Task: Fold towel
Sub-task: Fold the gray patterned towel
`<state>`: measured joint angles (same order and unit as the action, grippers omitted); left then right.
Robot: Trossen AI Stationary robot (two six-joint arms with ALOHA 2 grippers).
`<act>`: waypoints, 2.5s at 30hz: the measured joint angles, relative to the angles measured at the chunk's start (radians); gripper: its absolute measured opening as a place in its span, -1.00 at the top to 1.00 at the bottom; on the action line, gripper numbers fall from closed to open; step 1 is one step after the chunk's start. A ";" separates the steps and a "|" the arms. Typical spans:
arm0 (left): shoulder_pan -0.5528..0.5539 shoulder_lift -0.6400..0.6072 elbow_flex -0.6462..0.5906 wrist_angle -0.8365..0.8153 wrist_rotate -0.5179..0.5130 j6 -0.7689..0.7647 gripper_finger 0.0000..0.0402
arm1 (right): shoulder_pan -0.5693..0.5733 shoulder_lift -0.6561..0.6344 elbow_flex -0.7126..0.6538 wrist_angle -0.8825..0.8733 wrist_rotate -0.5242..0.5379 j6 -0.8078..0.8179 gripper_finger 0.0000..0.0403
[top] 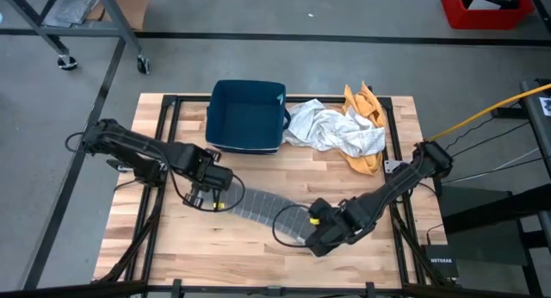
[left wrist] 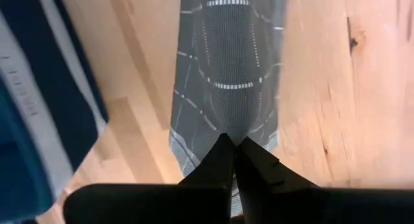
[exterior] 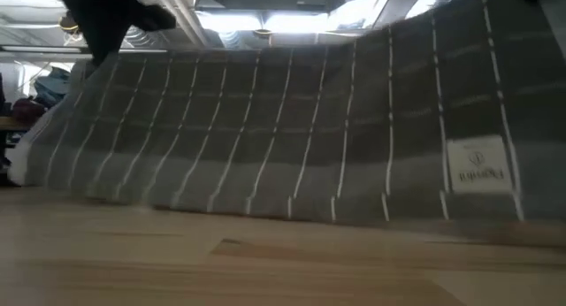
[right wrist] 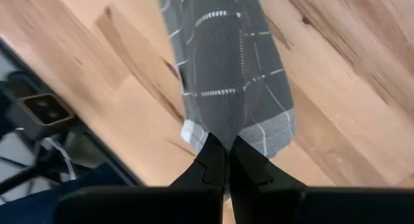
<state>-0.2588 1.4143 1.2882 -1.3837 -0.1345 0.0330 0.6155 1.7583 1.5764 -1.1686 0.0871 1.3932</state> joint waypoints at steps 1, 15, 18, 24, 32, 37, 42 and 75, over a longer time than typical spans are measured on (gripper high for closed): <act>0.000 0.000 0.019 -0.017 0.000 -0.003 1.00 | 0.000 -0.010 0.000 0.004 0.000 0.011 0.98; -0.142 -0.001 0.148 -0.049 0.239 -0.202 1.00 | 0.031 -0.032 0.001 0.417 -0.090 0.033 0.98; -0.197 -0.001 0.148 -0.037 0.298 -0.265 1.00 | 0.051 -0.032 0.001 0.431 -0.098 0.079 0.97; -0.279 -0.001 0.148 0.040 0.337 -0.369 1.00 | 0.081 -0.032 0.001 0.431 -0.048 0.152 0.98; -0.289 0.003 0.144 0.279 0.326 -0.526 1.00 | 0.068 -0.020 0.001 0.446 0.049 0.186 0.97; -0.275 0.005 0.143 0.360 0.296 -0.535 1.00 | 0.055 -0.019 0.001 0.472 0.102 0.173 0.97; -0.268 0.019 0.143 0.367 0.289 -0.553 1.00 | 0.051 -0.019 0.001 0.470 0.104 0.170 0.98; -0.184 0.178 0.142 0.698 0.294 -0.658 1.00 | 0.053 -0.085 0.001 0.451 0.007 0.191 0.98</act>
<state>-0.4431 1.5928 1.4303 -0.6854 0.1597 -0.6255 0.6682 1.6733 1.5776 -0.7177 0.0940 1.5838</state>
